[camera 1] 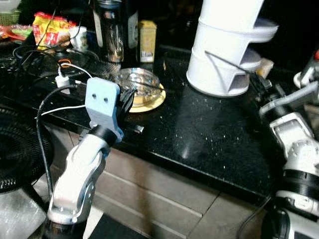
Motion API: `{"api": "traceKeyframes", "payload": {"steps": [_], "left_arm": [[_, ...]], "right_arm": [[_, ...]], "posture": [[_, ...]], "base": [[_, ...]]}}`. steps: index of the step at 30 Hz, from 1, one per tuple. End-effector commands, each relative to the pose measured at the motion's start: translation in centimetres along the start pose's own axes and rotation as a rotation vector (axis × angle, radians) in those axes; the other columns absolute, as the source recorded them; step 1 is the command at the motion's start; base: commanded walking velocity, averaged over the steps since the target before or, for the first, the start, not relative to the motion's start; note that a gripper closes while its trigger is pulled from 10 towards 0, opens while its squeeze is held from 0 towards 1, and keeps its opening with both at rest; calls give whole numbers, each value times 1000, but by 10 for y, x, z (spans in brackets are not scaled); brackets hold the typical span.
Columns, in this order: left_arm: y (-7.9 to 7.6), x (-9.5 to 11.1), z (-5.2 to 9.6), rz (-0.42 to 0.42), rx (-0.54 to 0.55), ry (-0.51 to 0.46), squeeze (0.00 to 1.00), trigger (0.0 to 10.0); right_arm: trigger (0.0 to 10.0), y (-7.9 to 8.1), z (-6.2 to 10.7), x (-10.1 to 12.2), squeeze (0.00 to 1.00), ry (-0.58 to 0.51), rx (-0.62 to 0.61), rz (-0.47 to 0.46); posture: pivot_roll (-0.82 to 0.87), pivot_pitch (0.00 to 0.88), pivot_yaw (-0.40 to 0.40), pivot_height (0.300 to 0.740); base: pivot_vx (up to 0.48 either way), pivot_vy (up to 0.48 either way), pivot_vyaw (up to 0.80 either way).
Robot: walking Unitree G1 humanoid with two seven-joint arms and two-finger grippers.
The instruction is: Kitchen organization
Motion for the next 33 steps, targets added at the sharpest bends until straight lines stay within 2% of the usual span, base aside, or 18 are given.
{"api": "traceKeyframes", "payload": {"steps": [1,4,5,10,15,16,19,24,25,30,31,32,33], "left_arm": [[5,0,-1,-54,22,1,0,10000],[11,0,-2,-102,55,7,0,10000],[17,-1,-3,-141,87,12,0,10000],[29,-4,-6,-219,136,19,0,10000],[31,-1,-8,-220,134,6,0,10000],[30,0,-10,-214,127,-3,0,10000],[29,1,-11,-215,125,-9,0,10000],[28,2,-13,-219,130,-15,0,10000],[32,0,-13,-238,155,-7,0,10000],[40,-6,-14,-274,182,13,0,10000],[42,-8,-14,-274,183,19,694,10000],[44,-10,-15,-273,184,23,694,10000],[45,-14,-15,-267,175,45,1000,10000]], "right_arm": [[0,7,1,-4,0,37,61,-21],[0,12,3,-6,0,55,117,-63],[0,14,5,-9,0,71,143,-74],[0,12,7,-12,0,83,139,-73],[0,13,9,-8,0,78,163,-93],[0,17,13,-8,0,101,218,-124],[0,21,17,-11,0,132,254,-134],[0,19,19,-16,0,151,240,-132],[10000,16,17,-17,0,149,206,-107],[10000,16,14,-17,0,143,185,-89],[10000,17,14,-17,0,144,183,-90],[10000,17,14,-17,0,145,182,-91],[10000,19,14,-18,0,152,183,-86]], "posture": [[53,0,-75,740],[53,0,-76,740],[51,0,-74,740],[49,0,-75,740],[44,0,-73,740],[41,0,-73,740],[40,0,-75,740],[40,0,-75,740],[40,0,-75,740],[39,0,-74,740],[37,0,-74,740],[35,0,-72,740],[33,0,-70,740]], "base": [[0,0,0],[0,0,-800],[0,0,-800],[0,0,-800],[0,0,-800],[0,0,-800],[0,0,-800],[0,0,-698],[0,0,0],[0,0,0],[0,0,0],[0,0,0],[0,0,0]]}}
Point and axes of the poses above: a point about 5 cm out from each wrist's last joint towards the gripper, its own z axis pointing back from the gripper into the wrist, its own x axis along the axis of the wrist's last joint, y = z × x, the point moved 2 cm from there along -z, pointing out of the wrist towards the gripper, and after that the axes turned 3 degrees about -z, right-handed, at the moved point
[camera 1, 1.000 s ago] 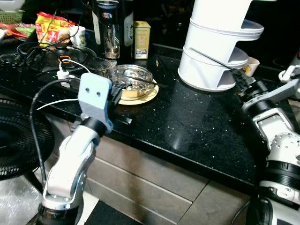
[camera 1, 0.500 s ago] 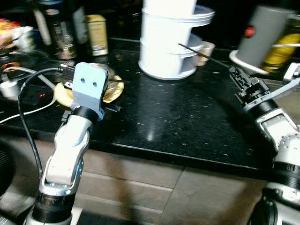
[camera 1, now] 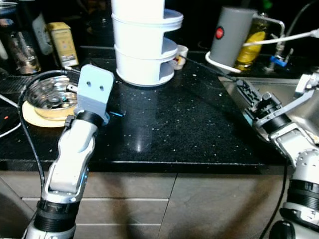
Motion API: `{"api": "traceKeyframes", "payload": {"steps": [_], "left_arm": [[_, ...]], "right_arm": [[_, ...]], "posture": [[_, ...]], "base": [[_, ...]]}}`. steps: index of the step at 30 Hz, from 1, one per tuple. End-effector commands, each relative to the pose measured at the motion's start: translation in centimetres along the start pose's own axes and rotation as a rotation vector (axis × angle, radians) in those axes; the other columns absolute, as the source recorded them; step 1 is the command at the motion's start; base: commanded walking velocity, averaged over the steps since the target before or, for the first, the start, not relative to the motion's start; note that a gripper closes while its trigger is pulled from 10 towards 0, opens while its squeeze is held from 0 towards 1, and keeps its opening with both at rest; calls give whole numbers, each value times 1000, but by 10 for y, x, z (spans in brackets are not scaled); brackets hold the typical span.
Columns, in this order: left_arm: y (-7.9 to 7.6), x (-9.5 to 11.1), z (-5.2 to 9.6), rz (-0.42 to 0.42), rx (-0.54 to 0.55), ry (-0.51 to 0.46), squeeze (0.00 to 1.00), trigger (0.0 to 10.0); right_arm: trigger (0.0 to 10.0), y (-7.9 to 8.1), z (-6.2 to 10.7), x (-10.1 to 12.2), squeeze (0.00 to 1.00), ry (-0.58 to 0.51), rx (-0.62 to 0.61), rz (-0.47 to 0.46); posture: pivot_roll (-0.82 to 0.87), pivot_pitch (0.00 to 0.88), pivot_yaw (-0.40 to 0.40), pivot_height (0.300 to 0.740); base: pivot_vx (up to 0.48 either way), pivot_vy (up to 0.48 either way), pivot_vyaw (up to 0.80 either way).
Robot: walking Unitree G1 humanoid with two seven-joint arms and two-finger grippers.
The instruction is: Kitchen organization
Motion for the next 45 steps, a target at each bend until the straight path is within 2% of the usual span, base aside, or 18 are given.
{"api": "traceKeyframes", "payload": {"steps": [1,9,10,13,14,15,16,18,20,22,23,25,26,28,36,43,44,45], "left_arm": [[1,-2,-1,-6,-9,6,1000,10000],[-4,-8,-11,-108,-77,12,1000,10000],[-7,-5,-17,-151,-102,-13,1000,10000],[-11,-1,-22,-189,-131,-40,1000,10000],[-13,-1,-25,-204,-152,-43,678,10000],[-13,-1,-25,-204,-152,-43,678,10000],[-17,-1,-27,-236,-186,-45,0,10000],[-20,-2,-28,-270,-216,-49,0,10000],[-29,-6,-29,-331,-298,-44,0,10000],[-32,-7,-29,-348,-324,-43,0,10000],[-35,-12,-30,-390,-354,-16,0,10000],[-36,-13,-30,-409,-366,-8,0,10000],[-36,-16,-31,-445,-374,3,0,10000],[-36,-16,-31,-445,-374,3,0,10000],[-23,-31,-35,-602,-365,68,0,10000],[-14,-41,-35,-630,-363,122,0,10000],[-13,-44,-35,-628,-377,136,0,1686],[-13,-44,-35,-628,-377,136,0,1686]], "right_arm": [[10000,5,-3,1,0,6,4,24],[10000,9,-2,0,0,5,7,30],[10000,7,-2,1,0,-9,-21,47],[10000,7,-3,1,0,-19,-28,40],[10000,8,-3,0,0,-18,-26,38],[10000,8,-3,0,0,-18,-26,38],[10000,9,-3,-1,0,-15,-24,39],[10000,10,-3,-1,0,-13,-23,40],[10000,11,-3,-1,0,-13,-25,43],[10000,12,-2,-1,0,-14,-27,45],[10000,12,-1,1,0,-16,-31,48],[10000,12,-1,1,0,-18,-33,49],[10000,12,-1,2,0,-21,-36,49],[10000,12,-1,2,0,-21,-36,49],[10000,11,0,1,0,-28,-50,47],[10000,11,0,1,0,-32,-54,46],[10000,11,0,2,0,-33,-54,46],[10000,11,0,2,0,-33,-54,46]], "posture": [[33,0,-70,740],[29,0,-67,740],[27,0,-67,740],[27,0,-67,740],[26,0,-64,740],[26,0,-64,740],[23,0,-63,740],[21,0,-61,740],[16,0,-58,740],[14,0,-57,740],[12,0,-55,740],[11,0,-54,740],[12,0,-54,740],[12,0,-54,740],[16,0,-52,740],[17,0,-50,740],[15,0,-49,740],[15,0,-49,740]], "base": [[0,0,0],[0,0,0],[0,0,0],[0,0,0],[0,0,0],[0,0,0],[0,0,0],[0,0,0],[0,0,0],[0,0,0],[0,0,0],[0,0,0],[0,0,0],[0,0,0],[0,0,0],[0,0,0],[0,0,0],[0,0,0]]}}
Point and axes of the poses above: a point about 5 cm out from each wrist's last joint towards the gripper, its own z axis pointing back from the gripper into the wrist, its own x axis along the axis of the wrist's last joint, y = z × x, the point moved 2 cm from there along -z, pointing out of the wrist towards the gripper, and after that the axes turned 3 degrees about -z, right-handed, at the moved point
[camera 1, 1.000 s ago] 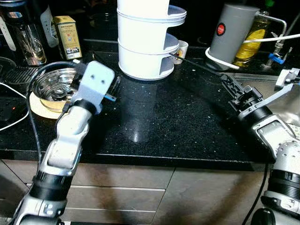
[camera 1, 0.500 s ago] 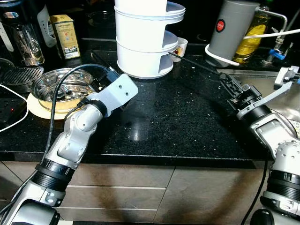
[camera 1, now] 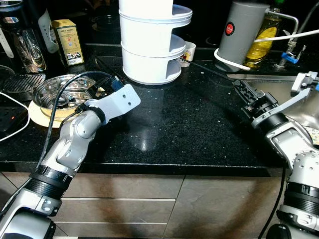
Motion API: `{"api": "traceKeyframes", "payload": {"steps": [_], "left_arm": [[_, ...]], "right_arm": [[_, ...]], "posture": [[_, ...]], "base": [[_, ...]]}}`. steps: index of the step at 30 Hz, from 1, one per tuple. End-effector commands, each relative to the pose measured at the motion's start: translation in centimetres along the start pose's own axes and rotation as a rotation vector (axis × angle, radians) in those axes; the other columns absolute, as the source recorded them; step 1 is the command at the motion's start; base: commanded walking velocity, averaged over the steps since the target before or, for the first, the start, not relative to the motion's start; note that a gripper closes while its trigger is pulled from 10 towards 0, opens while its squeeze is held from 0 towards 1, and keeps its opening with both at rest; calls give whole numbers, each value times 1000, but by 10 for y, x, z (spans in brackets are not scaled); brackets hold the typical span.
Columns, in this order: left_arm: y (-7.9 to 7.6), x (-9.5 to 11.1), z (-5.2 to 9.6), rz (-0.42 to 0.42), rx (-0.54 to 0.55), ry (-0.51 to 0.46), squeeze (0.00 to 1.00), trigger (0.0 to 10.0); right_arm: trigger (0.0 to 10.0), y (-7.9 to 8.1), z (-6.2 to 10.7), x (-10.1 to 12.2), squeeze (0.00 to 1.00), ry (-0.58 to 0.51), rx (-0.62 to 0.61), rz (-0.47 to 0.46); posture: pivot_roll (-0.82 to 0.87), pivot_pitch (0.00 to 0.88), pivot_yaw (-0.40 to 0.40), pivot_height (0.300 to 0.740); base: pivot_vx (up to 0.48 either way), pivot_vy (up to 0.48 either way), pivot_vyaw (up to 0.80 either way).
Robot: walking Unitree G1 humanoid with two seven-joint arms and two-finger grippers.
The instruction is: Kitchen organization
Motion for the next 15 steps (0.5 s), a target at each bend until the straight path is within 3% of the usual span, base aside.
{"api": "traceKeyframes", "payload": {"steps": [1,11,15], "left_arm": [[2,-6,-1,-26,-28,23,0,0],[12,-8,-2,-43,21,34,0,0],[32,-5,0,-52,119,25,0,0]], "right_arm": [[10000,2,2,3,0,-18,5,2],[10000,2,2,3,0,-21,2,7],[10000,2,1,3,0,-19,5,6]], "posture": [[11,0,-46,740],[12,0,-50,740],[14,0,-52,740]], "base": [[0,0,0],[0,0,0],[0,0,0]]}}
Point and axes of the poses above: a point about 5 cm out from each wrist's last joint towards the gripper, its own z axis pointing back from the gripper into the wrist, its own x axis along the axis of the wrist's last joint, y = z × x, the point moved 2 cm from there along -z, pointing out of the wrist towards the gripper, and after that the axes turned 3 degrees about -z, right-handed, at the moved point
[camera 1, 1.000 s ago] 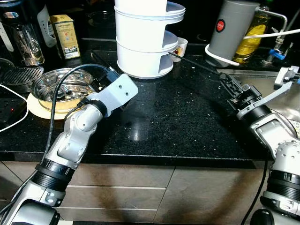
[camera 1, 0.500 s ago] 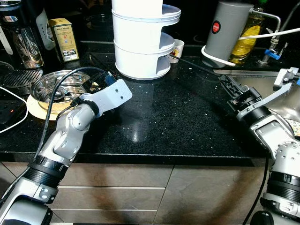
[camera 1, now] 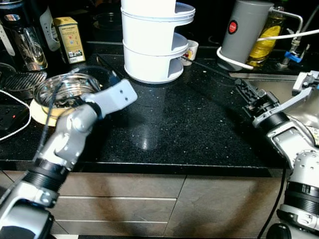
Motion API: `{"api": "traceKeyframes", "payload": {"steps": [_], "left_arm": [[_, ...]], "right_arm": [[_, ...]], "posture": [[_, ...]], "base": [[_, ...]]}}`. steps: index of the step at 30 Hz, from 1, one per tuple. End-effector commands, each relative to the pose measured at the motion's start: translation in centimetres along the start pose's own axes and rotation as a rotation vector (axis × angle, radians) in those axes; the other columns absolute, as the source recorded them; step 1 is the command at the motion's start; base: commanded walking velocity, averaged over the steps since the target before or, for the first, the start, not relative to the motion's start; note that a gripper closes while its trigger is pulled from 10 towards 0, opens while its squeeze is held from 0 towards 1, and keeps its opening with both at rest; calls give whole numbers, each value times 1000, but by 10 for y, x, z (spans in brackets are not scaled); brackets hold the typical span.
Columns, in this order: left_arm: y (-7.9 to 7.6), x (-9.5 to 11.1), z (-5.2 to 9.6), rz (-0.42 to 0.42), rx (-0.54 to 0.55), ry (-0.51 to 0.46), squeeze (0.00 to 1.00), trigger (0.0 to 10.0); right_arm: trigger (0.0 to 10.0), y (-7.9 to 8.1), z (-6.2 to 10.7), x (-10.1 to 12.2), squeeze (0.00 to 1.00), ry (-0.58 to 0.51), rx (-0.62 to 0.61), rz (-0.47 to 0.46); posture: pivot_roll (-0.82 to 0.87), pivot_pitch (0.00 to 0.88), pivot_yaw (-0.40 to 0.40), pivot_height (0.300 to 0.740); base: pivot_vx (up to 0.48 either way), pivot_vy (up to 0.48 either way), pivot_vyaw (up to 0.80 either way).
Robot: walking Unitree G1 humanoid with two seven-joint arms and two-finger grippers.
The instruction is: Kitchen organization
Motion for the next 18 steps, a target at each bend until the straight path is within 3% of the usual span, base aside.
{"api": "traceKeyframes", "payload": {"steps": [1,2,5,8,9,10,11,13,16,18], "left_arm": [[10,-1,3,0,55,1,0,0],[20,5,5,-3,106,-20,0,0],[20,5,5,-3,106,-20,0,0],[40,18,8,-9,209,-71,0,0],[40,18,8,-9,209,-71,0,0],[56,30,11,-17,294,-120,0,0],[56,30,11,-17,294,-120,0,0],[85,55,23,-44,468,-229,0,0],[96,64,29,-60,534,-269,0,0],[112,76,38,-24,638,-329,0,0]], "right_arm": [[10000,2,0,2,0,-13,7,4],[10000,2,0,2,0,-13,8,2],[10000,2,0,2,0,-13,8,2],[10000,2,0,2,0,-13,10,2],[10000,2,0,2,0,-13,10,2],[10000,2,-1,2,0,-13,12,2],[10000,2,-1,2,0,-13,12,2],[10000,3,-1,2,0,-17,12,2],[10000,3,-1,2,0,-20,11,2],[10000,3,-1,3,0,-25,9,4]], "posture": [[14,0,-53,740],[14,0,-53,740],[14,0,-53,740],[15,0,-54,740],[15,0,-54,740],[15,0,-55,740],[15,0,-55,740],[14,0,-55,740],[14,0,-55,740],[12,0,-56,740]], "base": [[0,0,0],[0,0,0],[0,0,0],[0,0,0],[0,0,0],[0,0,0],[0,0,0],[0,0,0],[0,0,0],[0,0,0]]}}
Point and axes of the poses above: a point about 5 cm out from each wrist's last joint towards the gripper, its own z axis pointing back from the gripper into the wrist, its own x axis along the axis of the wrist's last joint, y = z × x, the point moved 2 cm from there along -z, pointing out of the wrist towards the gripper, and after that the axes turned 3 degrees about -z, right-handed, at the moved point
